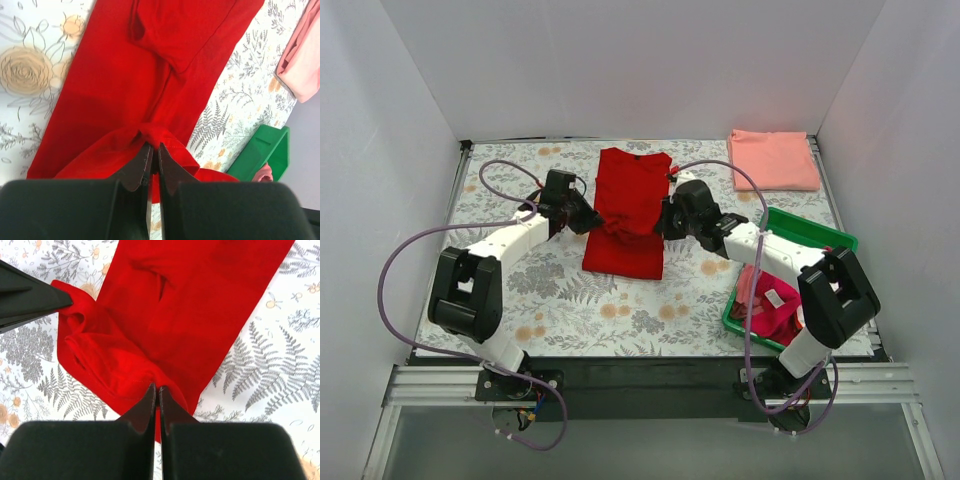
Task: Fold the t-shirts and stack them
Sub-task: Fold the tshirt
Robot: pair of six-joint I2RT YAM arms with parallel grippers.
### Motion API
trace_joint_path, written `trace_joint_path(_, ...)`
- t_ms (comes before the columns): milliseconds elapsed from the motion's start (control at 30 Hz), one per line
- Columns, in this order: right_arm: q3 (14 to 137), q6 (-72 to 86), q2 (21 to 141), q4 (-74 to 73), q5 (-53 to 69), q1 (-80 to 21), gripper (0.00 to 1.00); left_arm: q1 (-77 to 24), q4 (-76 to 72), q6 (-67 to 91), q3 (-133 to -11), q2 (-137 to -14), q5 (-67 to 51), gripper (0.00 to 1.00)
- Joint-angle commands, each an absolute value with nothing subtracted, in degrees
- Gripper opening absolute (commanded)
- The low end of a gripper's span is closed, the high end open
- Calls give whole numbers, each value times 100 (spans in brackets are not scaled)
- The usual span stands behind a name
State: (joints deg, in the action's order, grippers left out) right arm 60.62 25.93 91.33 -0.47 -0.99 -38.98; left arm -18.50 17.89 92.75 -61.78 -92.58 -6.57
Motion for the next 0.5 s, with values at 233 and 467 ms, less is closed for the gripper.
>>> trace_joint_path(233, 6908, 2364, 9816, 9, 588, -3445, 1, -1652, 1608, 8895, -6907, -9843, -1055, 0)
trace_joint_path(467, 7224, 2329, 10265, 9, 861, -3279, 1, -1591, 1600, 8860, -7084, -10125, -844, 0)
